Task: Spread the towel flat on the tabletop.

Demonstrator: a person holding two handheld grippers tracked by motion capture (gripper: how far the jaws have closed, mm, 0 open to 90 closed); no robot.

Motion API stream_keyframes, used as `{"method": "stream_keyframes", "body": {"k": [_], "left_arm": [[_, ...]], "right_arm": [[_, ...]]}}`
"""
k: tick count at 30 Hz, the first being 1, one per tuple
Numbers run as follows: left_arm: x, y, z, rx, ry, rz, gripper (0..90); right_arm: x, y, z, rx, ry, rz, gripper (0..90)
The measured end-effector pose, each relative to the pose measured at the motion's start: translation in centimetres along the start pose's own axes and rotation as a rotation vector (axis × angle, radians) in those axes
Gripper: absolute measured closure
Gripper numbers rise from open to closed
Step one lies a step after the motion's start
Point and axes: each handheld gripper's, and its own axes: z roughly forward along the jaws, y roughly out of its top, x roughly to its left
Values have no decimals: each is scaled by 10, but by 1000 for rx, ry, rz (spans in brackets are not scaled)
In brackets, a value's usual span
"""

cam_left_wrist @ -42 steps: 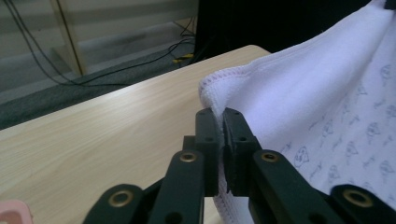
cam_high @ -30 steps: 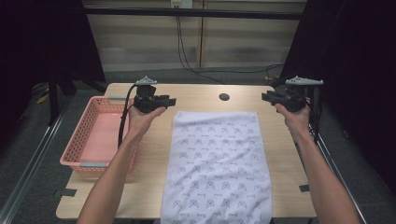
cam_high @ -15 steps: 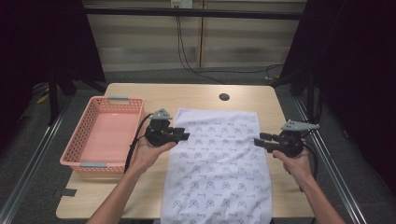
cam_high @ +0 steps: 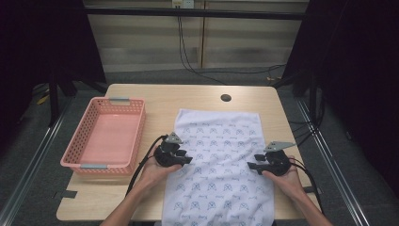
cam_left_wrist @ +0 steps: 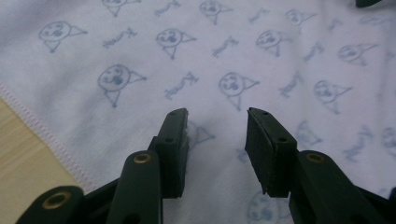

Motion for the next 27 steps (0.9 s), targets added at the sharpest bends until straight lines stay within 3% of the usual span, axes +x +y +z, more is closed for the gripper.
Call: {"method": "stream_keyframes", "body": {"k": [3, 5, 6, 9, 15, 18, 22, 25, 27], "left_arm": [[1, -5, -1, -6, -10, -4, 589], [-5, -10, -4, -2, 18, 21, 617], [-8, -13, -7, -4, 28, 45, 694], [-9, -23, -16, 2, -23, 15, 844], [-25, -40, -30, 9, -83, 10, 856], [-35, -45, -33, 30, -146, 18, 864], [-46, -51, -38, 46, -161, 10, 865], [-57, -58, -43, 51, -197, -15, 866], [-62, -60, -44, 54, -203, -8, 866]], "right_arm": [[1, 0, 1, -9, -20, -13, 554], [4, -1, -1, 1, -21, -34, 670], [5, -1, -3, 14, -6, -37, 746], [10, -6, -9, 25, 34, -37, 851], [27, -23, -28, 61, 110, -25, 866], [36, -32, -40, 90, 126, -19, 862], [45, -42, -49, 104, 157, -26, 863], [52, -46, -54, 123, 184, -31, 863], [54, -46, -56, 129, 179, -41, 831]]}}
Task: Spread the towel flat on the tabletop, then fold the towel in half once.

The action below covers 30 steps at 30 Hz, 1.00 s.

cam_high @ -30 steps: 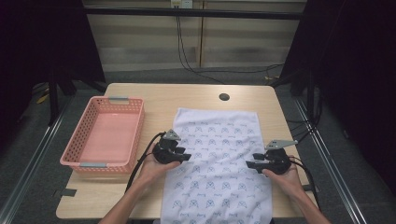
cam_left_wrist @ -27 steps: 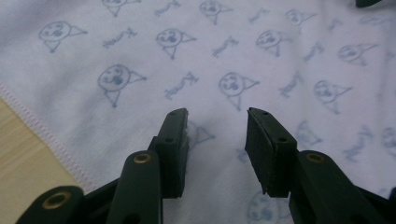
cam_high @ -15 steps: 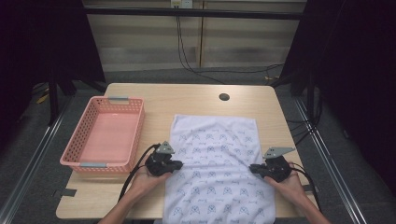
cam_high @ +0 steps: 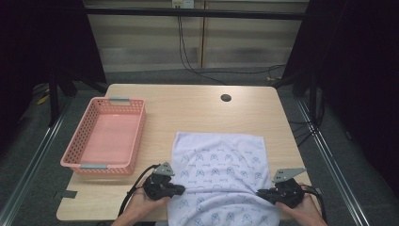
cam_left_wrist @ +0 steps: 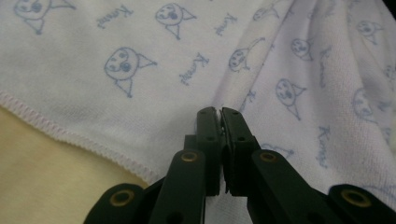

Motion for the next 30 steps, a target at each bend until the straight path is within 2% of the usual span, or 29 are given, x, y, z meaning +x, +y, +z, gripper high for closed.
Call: {"method": "stream_keyframes", "body": {"k": [1, 2, 4, 6, 9, 11, 12, 15, 16, 17, 18, 19, 20, 21, 22, 23, 25, 27, 30], "left_arm": [[0, 1, 0, 7, 10, 8, 855], [-2, 3, 0, -4, 24, 10, 792], [0, 9, 1, -21, 29, 25, 702], [8, 18, 0, -50, 32, 9, 675], [25, 33, -5, -95, 62, -3, 657], [40, 42, -4, -127, 107, -22, 658], [44, 45, -3, -123, 116, -24, 661], [60, 54, -2, -150, 142, -53, 661], [64, 57, -2, -162, 168, -51, 658], [69, 58, -2, -177, 179, -70, 661], [73, 60, -1, -175, 181, -90, 657], [77, 62, 0, -174, 205, -91, 656], [81, 63, 2, -174, 206, -98, 658], [86, 64, 3, -175, 187, -94, 663], [91, 67, 4, -148, 187, -84, 679], [94, 68, 5, -152, 220, -91, 678], [103, 67, 4, -194, 201, -135, 673], [107, 67, 3, -179, 245, -130, 666], [113, 65, 1, -189, 255, -154, 634]], "right_arm": [[-2, 1, 0, -14, 13, 1, 773], [-3, 2, -1, -26, -6, 7, 716], [-9, 7, -4, -78, -9, 13, 687], [-16, 13, -6, -119, -30, 31, 640], [-30, 22, -4, -150, -70, 48, 601], [-40, 28, -2, -171, -95, 65, 589], [-47, 32, -1, -191, -103, 73, 585], [-58, 41, 0, -225, -123, 89, 577], [-62, 43, 0, -231, -134, 88, 573], [-65, 46, 1, -236, -137, 92, 570], [-69, 49, 1, -238, -146, 94, 566], [-73, 52, 2, -239, -156, 97, 559], [-78, 55, 4, -233, -163, 93, 553], [-84, 59, 5, -223, -177, 96, 546], [-89, 62, 6, -223, -181, 105, 545], [-95, 66, 7, -224, -183, 113, 539], [-104, 72, 9, -218, -206, 102, 531], [-112, 77, 12, -223, -222, 110, 521], [-128, 78, 19, -227, -245, 138, 502]]}}
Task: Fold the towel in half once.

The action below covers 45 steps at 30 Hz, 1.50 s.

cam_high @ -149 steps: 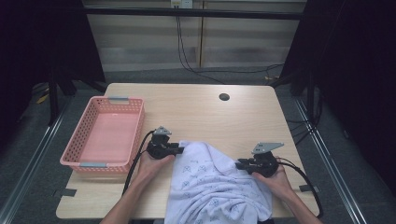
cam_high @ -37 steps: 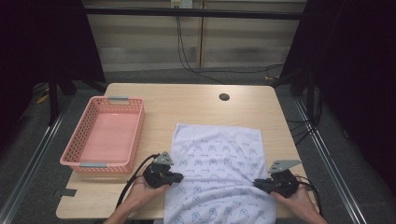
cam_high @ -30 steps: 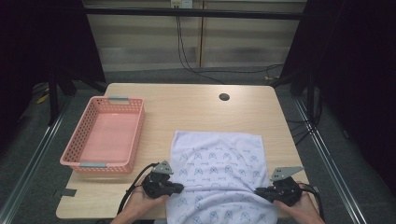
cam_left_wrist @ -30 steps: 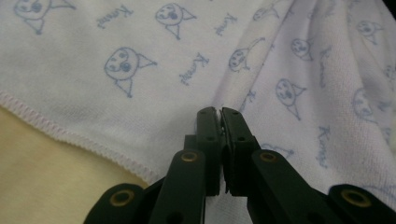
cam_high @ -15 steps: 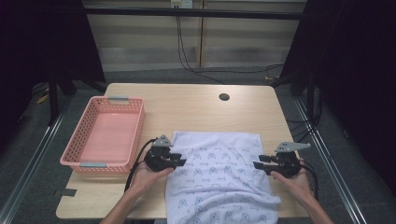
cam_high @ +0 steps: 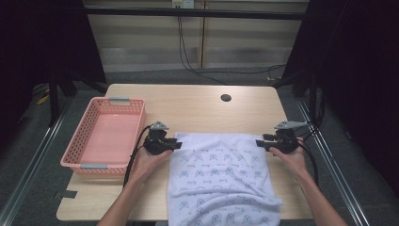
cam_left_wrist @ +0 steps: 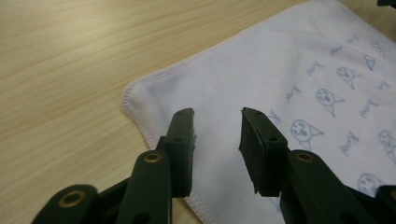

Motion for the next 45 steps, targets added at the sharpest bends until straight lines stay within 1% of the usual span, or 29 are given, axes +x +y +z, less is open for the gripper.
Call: {"method": "stream_keyframes", "body": {"k": [1, 2, 3, 4, 6, 8, 9, 10, 12, 13, 14, 16, 18, 19, 21, 22, 24, 25, 26, 27, 29, 30, 31, 33, 35, 39, 40, 43, 45], "left_arm": [[2, -1, 1, 4, 4, -9, 619], [3, -2, 3, 5, 1, -23, 607], [4, -2, 5, 8, 12, -26, 596], [4, -3, 7, 20, 14, -21, 583], [5, -2, 9, 32, 17, -8, 552], [5, -2, 10, 30, 18, -21, 533], [5, -2, 10, 32, 10, -22, 533], [4, -2, 11, 31, 18, -16, 530], [5, -2, 12, 38, 19, -8, 521], [6, -3, 13, 35, 27, -9, 517], [6, -3, 13, 38, 38, -10, 507], [8, -4, 15, 40, 50, -15, 488], [9, -4, 16, 34, 46, -21, 483], [10, -4, 16, 35, 56, -20, 481], [13, -2, 17, 34, 56, -26, 469], [14, -2, 19, 17, 58, -39, 472], [18, 0, 20, 15, 57, -39, 501], [17, 1, 22, 14, 54, -53, 514], [18, 3, 22, 24, 43, -65, 536], [18, 3, 24, 27, 30, -74, 610], [16, 4, 27, 34, 9, -50, 758], [13, 4, 27, 33, -2, -50, 816], [13, 5, 26, 28, -11, -42, 851], [10, 9, 20, -14, -50, -51, 862], [6, 16, 9, -56, -73, -39, 865], [-2, 31, -9, -123, -50, -4, 866], [-2, 36, -13, -144, -48, -8, 866], [0, 53, -30, -190, -23, 12, 867], [2, 64, -41, -223, -24, 22, 870]], "right_arm": [[-3, -1, 4, -2, -12, 2, 492], [-5, -2, 8, 9, -10, 8, 487], [-6, -2, 12, 19, -25, 1, 477], [-7, -2, 15, 29, -36, 0, 465], [-9, -3, 22, 40, -31, 1, 461], [-11, -4, 27, 48, -32, -2, 456], [-11, -5, 30, 63, -32, -8, 456], [-10, -5, 32, 72, -38, -14, 449], [-10, -5, 33, 62, -40, -16, 452], [-9, -6, 34, 54, -36, -23, 467], [-7, -6, 34, 52, -37, -32, 520], [-4, -6, 34, 49, -19, -50, 641], [-1, -6, 34, 46, 0, -35, 735], [-1, -6, 34, 45, 9, -27, 770], [-1, -6, 34, 46, 22, -17, 824], [-1, -6, 34, 49, 25, -19, 839], [-1, -6, 33, 46, 29, -14, 857], [-2, -6, 33, 44, 32, -17, 859], [-2, -5, 32, 44, 33, -7, 861], [-3, -5, 31, 37, 39, -1, 862], [-4, -4, 29, 18, 56, 20, 863], [-4, -4, 28, 8, 62, 22, 863], [-3, -3, 25, -2, 68, 24, 863], [-3, 1, 17, -32, 74, 38, 863], [-6, 4, 7, -75, 86, 56, 863], [-8, 13, -13, -144, 86, 58, 863], [-8, 15, -17, -164, 88, 60, 863], [-9, 28, -29, -210, 89, 66, 864], [-12, 38, -36, -229, 80, 65, 865]]}}
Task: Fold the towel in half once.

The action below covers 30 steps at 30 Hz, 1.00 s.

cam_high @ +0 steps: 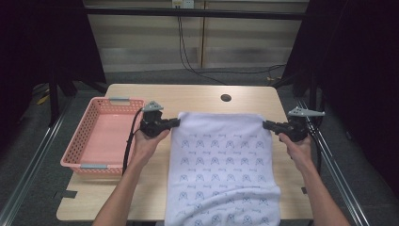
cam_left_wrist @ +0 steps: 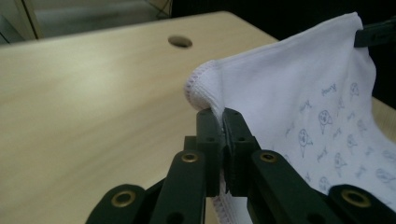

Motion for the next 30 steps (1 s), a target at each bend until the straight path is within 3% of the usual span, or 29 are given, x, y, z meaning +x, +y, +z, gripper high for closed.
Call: {"method": "stream_keyframes", "body": {"k": [3, 6, 9, 11, 13, 16, 20, 23, 25, 27, 30], "left_arm": [[4, 14, -8, -33, 4, -3, 871], [7, 22, -11, -54, 8, -7, 871], [11, 32, -8, -52, 13, -5, 871], [13, 45, -6, -31, 37, 19, 871], [15, 56, -8, -74, 21, 11, 871], [18, 70, -14, -80, 45, 43, 871], [20, 92, -29, -146, 51, 32, 871], [16, 105, -37, -168, 71, 55, 871], [15, 106, -39, -170, 65, 60, 871], [13, 100, -38, -148, 66, 74, 871], [8, 84, -36, -123, 31, 73, 871]], "right_arm": [[1, 17, -5, -33, 8, -18, 865], [2, 31, -6, -22, 1, -37, 865], [0, 46, -4, -28, -13, -36, 865], [-1, 57, -3, -33, -26, -41, 866], [-1, 69, -3, -56, -31, -43, 867], [-1, 87, -4, -72, -44, -50, 869], [-3, 111, -4, -86, -58, -61, 870], [1, 128, -6, -120, -65, -62, 870], [2, 130, -9, -148, -48, -50, 871], [4, 125, -10, -133, -46, -49, 871], [7, 110, -12, -86, -32, -59, 872]]}}
